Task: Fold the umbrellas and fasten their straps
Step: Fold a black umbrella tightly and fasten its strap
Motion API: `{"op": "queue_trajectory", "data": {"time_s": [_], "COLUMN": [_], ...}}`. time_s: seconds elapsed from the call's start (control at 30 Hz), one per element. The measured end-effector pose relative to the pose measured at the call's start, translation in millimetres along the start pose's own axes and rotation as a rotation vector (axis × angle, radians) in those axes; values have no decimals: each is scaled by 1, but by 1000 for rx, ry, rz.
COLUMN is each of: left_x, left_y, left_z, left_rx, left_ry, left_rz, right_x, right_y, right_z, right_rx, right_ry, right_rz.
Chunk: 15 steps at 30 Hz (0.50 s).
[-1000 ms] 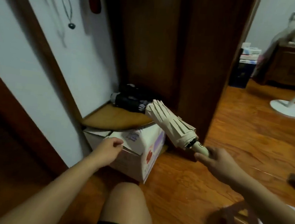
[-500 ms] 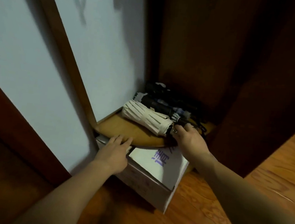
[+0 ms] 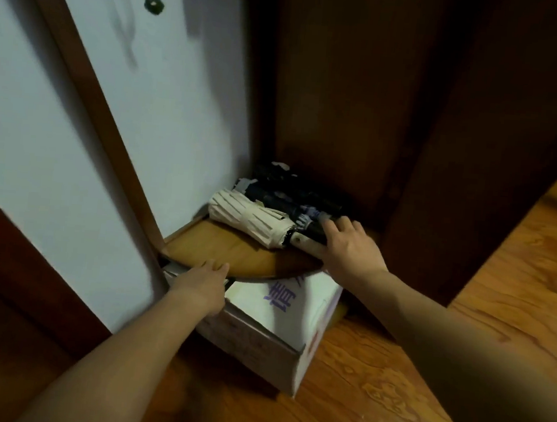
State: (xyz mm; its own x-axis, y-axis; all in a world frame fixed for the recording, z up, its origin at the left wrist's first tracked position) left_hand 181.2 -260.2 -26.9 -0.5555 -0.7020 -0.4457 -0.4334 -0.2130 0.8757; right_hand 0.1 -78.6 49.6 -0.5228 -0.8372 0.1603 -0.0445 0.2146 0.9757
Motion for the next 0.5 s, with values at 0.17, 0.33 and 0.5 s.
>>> {"op": "queue_trajectory", "data": {"time_s": [0.17, 0.33, 0.5], "left_x": [-87, -284, -468], "left_y": [58, 84, 54], "left_z": [146, 360, 497], "left_rx": [-94, -378, -399], "left_ry": [-232, -767, -1115], "left_rz": [177, 160, 45], "right_x": [-119, -323, -573], "right_y": [81, 146, 193], "right_z": [54, 152, 223], "right_rx": [-11, 7, 23], "right_ry": [-112, -484, -820], "right_rz": [22, -12, -24]}}
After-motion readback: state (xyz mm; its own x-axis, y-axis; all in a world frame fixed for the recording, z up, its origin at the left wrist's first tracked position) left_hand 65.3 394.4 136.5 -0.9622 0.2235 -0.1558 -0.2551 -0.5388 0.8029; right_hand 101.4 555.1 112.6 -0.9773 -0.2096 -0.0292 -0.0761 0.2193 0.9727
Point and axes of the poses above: each hand's wrist, its own x-axis towards the middle knuckle, its own y-axis out of the back of the hand, z = x × y, the point moved 9 cm from there along x, towards the middle knuckle, and after that the axes turned 11 degrees about y, right-handed, at the moved point
